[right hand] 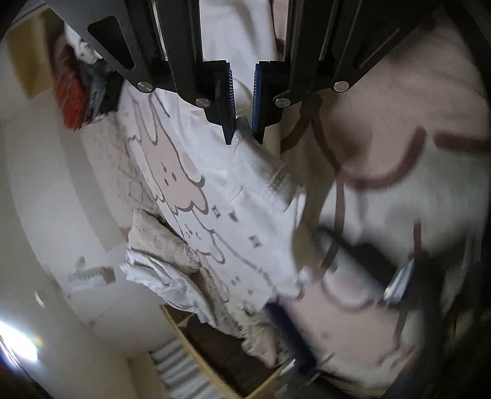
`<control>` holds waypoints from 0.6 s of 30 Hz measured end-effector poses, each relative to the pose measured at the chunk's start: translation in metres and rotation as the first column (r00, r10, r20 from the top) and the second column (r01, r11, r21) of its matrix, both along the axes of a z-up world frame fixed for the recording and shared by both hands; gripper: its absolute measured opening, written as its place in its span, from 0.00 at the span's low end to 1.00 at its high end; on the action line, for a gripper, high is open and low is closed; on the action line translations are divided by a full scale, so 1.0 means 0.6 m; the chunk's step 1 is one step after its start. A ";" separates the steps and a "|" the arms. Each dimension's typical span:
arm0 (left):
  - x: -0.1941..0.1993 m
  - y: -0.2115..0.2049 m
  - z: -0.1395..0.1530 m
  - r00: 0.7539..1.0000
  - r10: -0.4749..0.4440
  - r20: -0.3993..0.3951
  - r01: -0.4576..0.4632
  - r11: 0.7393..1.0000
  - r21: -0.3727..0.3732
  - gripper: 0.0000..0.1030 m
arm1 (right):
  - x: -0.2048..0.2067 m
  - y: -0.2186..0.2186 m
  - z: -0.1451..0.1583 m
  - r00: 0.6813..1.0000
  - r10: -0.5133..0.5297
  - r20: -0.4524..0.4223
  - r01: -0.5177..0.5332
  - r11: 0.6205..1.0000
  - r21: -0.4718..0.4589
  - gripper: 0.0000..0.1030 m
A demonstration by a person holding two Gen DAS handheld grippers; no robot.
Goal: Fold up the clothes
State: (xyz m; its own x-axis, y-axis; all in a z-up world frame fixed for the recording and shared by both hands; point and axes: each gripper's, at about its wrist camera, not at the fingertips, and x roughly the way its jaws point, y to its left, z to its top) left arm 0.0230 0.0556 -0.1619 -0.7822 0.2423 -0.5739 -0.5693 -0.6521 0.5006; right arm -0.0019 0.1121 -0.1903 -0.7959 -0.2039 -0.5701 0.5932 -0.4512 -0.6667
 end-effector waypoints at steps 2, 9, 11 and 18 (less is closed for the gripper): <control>0.006 0.011 -0.007 0.997 -0.046 -0.058 0.044 0.998 -0.039 0.58 | -0.001 0.001 0.017 1.000 -0.002 0.009 0.002 1.000 -0.026 0.10; -0.001 0.024 -0.004 0.953 -0.196 -0.231 0.159 0.973 -0.167 0.61 | -0.002 0.007 0.072 0.998 0.011 0.054 -0.005 0.994 -0.105 0.10; 0.000 0.025 -0.009 0.927 -0.265 -0.266 0.207 0.952 -0.227 0.61 | -0.004 0.010 0.083 0.996 0.032 0.083 -0.022 0.993 -0.118 0.10; -0.017 0.031 -0.024 0.872 -0.389 -0.298 0.271 0.890 -0.368 0.17 | -0.024 0.015 0.115 0.979 0.051 0.197 -0.013 0.982 -0.191 0.10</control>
